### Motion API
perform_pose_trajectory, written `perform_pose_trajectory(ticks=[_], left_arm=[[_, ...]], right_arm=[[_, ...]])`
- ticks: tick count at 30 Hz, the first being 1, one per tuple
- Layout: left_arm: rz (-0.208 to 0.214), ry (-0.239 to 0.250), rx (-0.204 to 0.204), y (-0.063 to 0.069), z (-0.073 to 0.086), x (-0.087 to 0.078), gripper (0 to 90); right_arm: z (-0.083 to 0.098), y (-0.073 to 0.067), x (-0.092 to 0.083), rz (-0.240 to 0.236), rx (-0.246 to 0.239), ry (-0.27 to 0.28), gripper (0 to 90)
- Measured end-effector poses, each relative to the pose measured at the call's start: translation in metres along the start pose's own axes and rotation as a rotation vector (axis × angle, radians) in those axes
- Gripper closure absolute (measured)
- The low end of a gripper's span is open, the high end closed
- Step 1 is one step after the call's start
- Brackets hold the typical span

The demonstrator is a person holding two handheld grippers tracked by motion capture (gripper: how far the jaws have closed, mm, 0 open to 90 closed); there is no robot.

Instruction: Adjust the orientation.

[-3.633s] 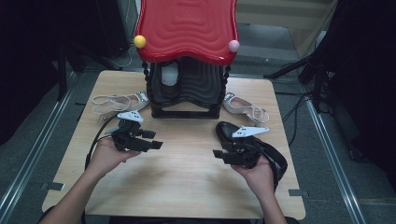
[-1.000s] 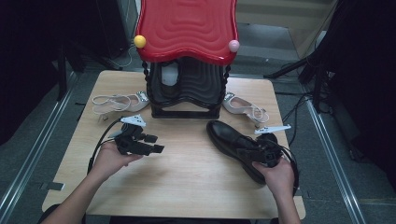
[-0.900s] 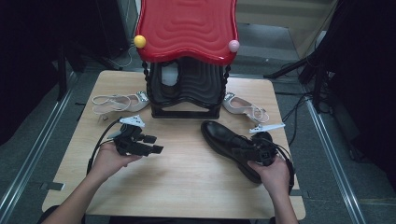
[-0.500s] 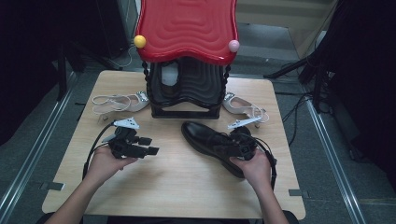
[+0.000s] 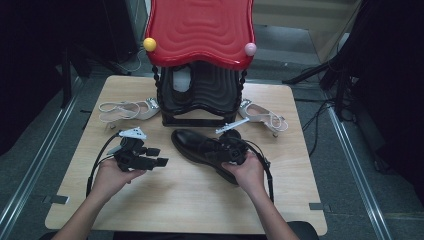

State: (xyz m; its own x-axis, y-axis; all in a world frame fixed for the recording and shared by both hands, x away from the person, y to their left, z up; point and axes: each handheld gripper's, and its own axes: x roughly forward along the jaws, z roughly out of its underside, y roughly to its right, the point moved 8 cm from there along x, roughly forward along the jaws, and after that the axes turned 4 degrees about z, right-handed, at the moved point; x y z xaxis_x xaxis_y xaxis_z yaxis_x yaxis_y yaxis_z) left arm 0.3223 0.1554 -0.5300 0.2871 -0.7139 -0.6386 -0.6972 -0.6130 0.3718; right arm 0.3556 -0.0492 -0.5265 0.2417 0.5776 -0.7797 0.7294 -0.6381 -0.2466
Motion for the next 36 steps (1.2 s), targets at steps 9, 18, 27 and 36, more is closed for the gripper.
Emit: perform_pose_trajectory(ticks=[9, 18, 27, 36], left_arm=[[-0.032, -0.021, 0.011, -0.007, 0.002, 0.006, 45.5], [-0.021, -0.005, 0.003, -0.004, -0.004, 0.009, 67.9], [0.002, -0.002, 0.034, 0.005, -0.035, 0.016, 90.0], [0.015, 0.003, 0.037, 0.017, -0.038, 0.046, 89.3]], right_arm=[[0.001, -0.006, 0.012, 0.022, -0.038, 0.003, 73.8], [0.007, -0.003, -0.022, 0.009, -0.050, 0.063, 65.8], [0.001, 0.028, -0.061, 0.048, -0.020, 0.154, 90.0], [0.010, 0.071, -0.048, 0.149, -0.016, 0.123, 90.0]])
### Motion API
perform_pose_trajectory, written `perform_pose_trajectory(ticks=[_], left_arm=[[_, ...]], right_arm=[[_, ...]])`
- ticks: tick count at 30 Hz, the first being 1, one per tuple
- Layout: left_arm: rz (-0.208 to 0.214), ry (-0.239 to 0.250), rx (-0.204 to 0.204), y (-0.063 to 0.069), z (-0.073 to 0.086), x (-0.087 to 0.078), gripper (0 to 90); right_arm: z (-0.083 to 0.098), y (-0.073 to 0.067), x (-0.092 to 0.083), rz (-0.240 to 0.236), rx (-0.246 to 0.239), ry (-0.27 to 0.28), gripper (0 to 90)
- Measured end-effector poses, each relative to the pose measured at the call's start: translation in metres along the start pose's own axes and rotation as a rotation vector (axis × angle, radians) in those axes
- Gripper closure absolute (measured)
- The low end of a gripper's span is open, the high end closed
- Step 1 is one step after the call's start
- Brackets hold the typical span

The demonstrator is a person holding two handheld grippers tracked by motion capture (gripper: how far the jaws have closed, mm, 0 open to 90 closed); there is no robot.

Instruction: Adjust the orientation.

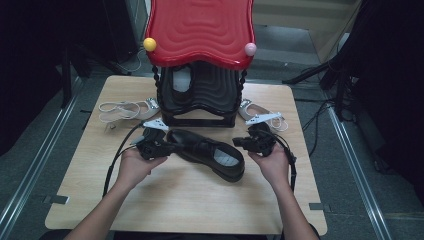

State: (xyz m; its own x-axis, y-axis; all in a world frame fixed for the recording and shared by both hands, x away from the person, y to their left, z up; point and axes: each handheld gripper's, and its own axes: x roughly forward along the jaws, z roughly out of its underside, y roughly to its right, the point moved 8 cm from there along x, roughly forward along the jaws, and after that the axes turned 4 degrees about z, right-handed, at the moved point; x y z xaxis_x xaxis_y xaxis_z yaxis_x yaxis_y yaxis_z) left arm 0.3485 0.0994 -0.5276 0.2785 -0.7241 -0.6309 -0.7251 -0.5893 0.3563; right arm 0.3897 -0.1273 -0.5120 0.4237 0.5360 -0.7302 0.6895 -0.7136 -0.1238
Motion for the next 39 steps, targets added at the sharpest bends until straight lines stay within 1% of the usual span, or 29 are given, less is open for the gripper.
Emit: perform_pose_trajectory(ticks=[1, 2, 4, 5, 6, 7, 8, 9, 11, 12, 14, 15, 17, 20, 21, 22, 24, 25, 27, 29, 31, 33, 34, 37, 39], left_arm=[[0.019, 0.004, -0.015, 0.001, 0.002, 0.004, 89.6], [0.025, 0.002, -0.022, 0.002, 0.004, 0.007, 89.6], [0.013, -0.020, -0.012, 0.003, 0.007, 0.015, 89.5], [0.013, -0.022, -0.011, 0.003, 0.008, 0.018, 89.4], [0.012, -0.019, -0.009, 0.004, 0.009, 0.020, 89.2], [0.017, -0.013, -0.013, 0.005, 0.009, 0.022, 89.0], [0.026, -0.019, -0.013, 0.006, 0.010, 0.024, 88.7], [0.024, -0.021, -0.011, 0.007, 0.010, 0.026, 88.0], [0.030, -0.034, -0.002, 0.007, 0.010, 0.030, 87.7], [0.039, -0.027, -0.005, 0.008, 0.010, 0.032, 87.8], [0.043, -0.030, 0.000, 0.009, 0.009, 0.033, 88.3], [0.041, -0.030, 0.000, 0.009, 0.009, 0.034, 88.7], [0.049, -0.036, 0.000, 0.009, 0.009, 0.035, 88.9], [0.051, -0.047, 0.010, 0.010, 0.010, 0.037, 88.9], [0.046, -0.047, 0.016, 0.010, 0.010, 0.037, 88.9], [0.049, -0.045, 0.016, 0.010, 0.010, 0.037, 88.8], [0.075, -0.049, 0.005, 0.011, 0.010, 0.039, 88.4], [0.066, -0.046, 0.009, 0.011, 0.010, 0.040, 88.3], [0.077, -0.050, 0.005, 0.012, 0.010, 0.041, 88.4], [0.070, -0.050, 0.009, 0.012, 0.009, 0.042, 88.4], [0.090, -0.054, -0.001, 0.013, 0.009, 0.042, 88.5], [0.083, -0.056, 0.005, 0.014, 0.008, 0.042, 88.4], [0.086, -0.053, 0.000, 0.014, 0.008, 0.043, 88.2], [0.090, -0.053, -0.003, 0.013, 0.007, 0.043, 88.1], [0.090, -0.049, -0.006, 0.012, 0.006, 0.044, 87.8]], right_arm=[[0.002, 0.001, 0.002, 0.016, -0.004, 0.002, 90.0], [0.003, 0.001, 0.005, 0.006, 0.000, -0.006, 90.0], [0.005, 0.002, 0.010, 0.025, -0.002, -0.027, 90.0], [0.005, 0.002, 0.012, 0.029, -0.008, -0.027, 90.0], [0.006, 0.002, 0.012, 0.030, -0.003, -0.029, 90.0], [0.006, 0.002, 0.013, 0.028, -0.002, -0.026, 90.0], [0.007, 0.001, 0.012, 0.029, 0.004, -0.026, 90.0], [0.008, 0.001, 0.012, 0.030, -0.001, -0.017, 90.0], [0.009, 0.000, 0.012, 0.024, 0.001, -0.017, 90.0], [0.010, -0.001, 0.011, 0.024, 0.002, -0.018, 90.0], [0.011, -0.002, 0.011, 0.023, 0.002, -0.009, 90.0], [0.012, -0.003, 0.010, 0.019, 0.012, -0.006, 90.0], [0.014, -0.003, 0.009, 0.017, 0.027, -0.007, 90.0], [0.017, -0.007, 0.007, 0.021, 0.029, -0.009, 90.0], [0.018, -0.008, 0.006, 0.020, 0.032, -0.014, 90.0], [0.019, -0.010, 0.005, 0.022, 0.037, -0.017, 90.0], [0.021, -0.012, 0.004, 0.028, 0.057, -0.009, 90.0], [0.023, -0.013, 0.003, 0.026, 0.067, -0.011, 90.0], [0.025, -0.015, 0.001, 0.029, 0.078, -0.010, 90.0], [0.027, -0.018, 0.000, 0.014, 0.083, -0.007, 90.0], [0.030, -0.020, -0.001, 0.025, 0.096, -0.006, 90.0], [0.032, -0.023, -0.002, 0.015, 0.104, -0.006, 90.0], [0.033, -0.025, -0.003, 0.024, 0.106, -0.004, 90.0], [0.035, -0.029, -0.004, 0.019, 0.111, -0.007, 90.0], [0.037, -0.032, -0.006, 0.015, 0.123, -0.009, 90.0]])
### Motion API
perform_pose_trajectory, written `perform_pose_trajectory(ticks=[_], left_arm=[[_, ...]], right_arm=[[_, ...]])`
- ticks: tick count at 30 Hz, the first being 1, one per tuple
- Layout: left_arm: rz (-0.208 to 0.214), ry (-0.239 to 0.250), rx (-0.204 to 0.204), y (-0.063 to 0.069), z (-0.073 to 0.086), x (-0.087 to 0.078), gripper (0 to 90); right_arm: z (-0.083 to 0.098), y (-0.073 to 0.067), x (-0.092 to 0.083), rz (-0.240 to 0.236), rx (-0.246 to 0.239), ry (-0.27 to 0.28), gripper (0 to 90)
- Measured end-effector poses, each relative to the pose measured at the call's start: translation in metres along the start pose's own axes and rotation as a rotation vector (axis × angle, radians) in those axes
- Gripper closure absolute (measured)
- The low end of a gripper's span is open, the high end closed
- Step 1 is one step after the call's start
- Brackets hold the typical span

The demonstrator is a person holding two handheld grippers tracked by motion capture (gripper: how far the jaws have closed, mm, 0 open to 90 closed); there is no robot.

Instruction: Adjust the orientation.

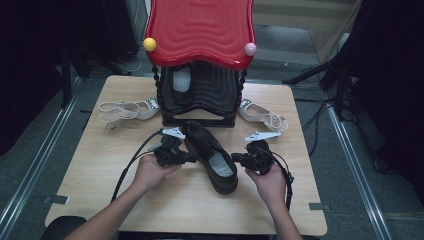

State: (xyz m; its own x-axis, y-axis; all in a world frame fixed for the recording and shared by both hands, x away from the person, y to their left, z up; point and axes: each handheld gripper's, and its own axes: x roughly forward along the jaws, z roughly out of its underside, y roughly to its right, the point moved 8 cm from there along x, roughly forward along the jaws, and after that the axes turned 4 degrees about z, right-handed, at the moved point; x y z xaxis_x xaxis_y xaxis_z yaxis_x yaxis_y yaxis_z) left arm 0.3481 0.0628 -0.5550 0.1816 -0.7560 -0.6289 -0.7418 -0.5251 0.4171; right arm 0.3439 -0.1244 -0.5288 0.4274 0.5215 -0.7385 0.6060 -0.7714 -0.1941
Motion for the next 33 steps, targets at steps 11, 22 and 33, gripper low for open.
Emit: perform_pose_trajectory(ticks=[11, 22, 33], left_arm=[[0.025, 0.002, -0.003, -0.002, -0.006, 0.006, 87.6], [0.042, 0.014, -0.010, -0.003, -0.014, 0.015, 88.2], [0.062, 0.001, -0.022, -0.007, -0.018, 0.007, 78.4]], right_arm=[[0.008, -0.006, -0.005, 0.015, 0.026, 0.008, 90.0], [0.013, -0.012, -0.006, 0.008, 0.040, 0.009, 90.0], [0.013, -0.010, -0.007, 0.009, 0.045, 0.002, 87.5]])
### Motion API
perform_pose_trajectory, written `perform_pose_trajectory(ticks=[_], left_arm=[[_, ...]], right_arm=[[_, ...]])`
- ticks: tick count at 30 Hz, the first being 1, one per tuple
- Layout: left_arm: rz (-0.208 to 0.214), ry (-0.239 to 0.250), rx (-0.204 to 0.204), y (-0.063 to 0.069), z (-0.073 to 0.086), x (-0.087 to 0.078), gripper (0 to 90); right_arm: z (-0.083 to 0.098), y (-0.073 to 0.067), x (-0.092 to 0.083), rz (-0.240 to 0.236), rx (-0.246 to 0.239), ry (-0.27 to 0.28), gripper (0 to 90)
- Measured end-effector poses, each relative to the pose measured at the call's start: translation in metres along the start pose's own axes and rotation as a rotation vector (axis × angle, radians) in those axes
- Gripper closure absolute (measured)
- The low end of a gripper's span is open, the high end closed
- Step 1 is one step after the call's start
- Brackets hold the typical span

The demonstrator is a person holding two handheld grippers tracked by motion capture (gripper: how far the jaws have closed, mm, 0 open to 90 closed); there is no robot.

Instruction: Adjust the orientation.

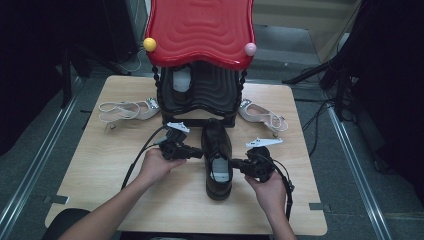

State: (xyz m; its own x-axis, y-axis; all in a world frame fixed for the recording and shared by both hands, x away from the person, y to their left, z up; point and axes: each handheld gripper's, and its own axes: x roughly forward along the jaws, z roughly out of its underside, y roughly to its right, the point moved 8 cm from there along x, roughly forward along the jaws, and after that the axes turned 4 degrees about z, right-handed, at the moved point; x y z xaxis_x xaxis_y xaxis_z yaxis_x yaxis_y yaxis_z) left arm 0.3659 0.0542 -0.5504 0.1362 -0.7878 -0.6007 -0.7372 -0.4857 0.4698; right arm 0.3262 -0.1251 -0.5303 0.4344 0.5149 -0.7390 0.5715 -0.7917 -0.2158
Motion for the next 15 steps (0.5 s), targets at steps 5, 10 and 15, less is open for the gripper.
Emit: perform_pose_trajectory(ticks=[5, 10, 15], left_arm=[[0.015, -0.002, 0.007, 0.004, -0.006, -0.018, 64.6], [0.071, 0.016, -0.007, 0.014, -0.013, -0.037, 55.9], [0.016, 0.012, 0.065, 0.017, -0.020, -0.053, 58.0]], right_arm=[[-0.004, 0.000, -0.007, -0.009, 0.003, 0.007, 78.5], [-0.012, -0.001, -0.014, -0.044, 0.021, 0.027, 71.3], [-0.018, -0.012, -0.020, -0.052, 0.009, 0.041, 61.9]])
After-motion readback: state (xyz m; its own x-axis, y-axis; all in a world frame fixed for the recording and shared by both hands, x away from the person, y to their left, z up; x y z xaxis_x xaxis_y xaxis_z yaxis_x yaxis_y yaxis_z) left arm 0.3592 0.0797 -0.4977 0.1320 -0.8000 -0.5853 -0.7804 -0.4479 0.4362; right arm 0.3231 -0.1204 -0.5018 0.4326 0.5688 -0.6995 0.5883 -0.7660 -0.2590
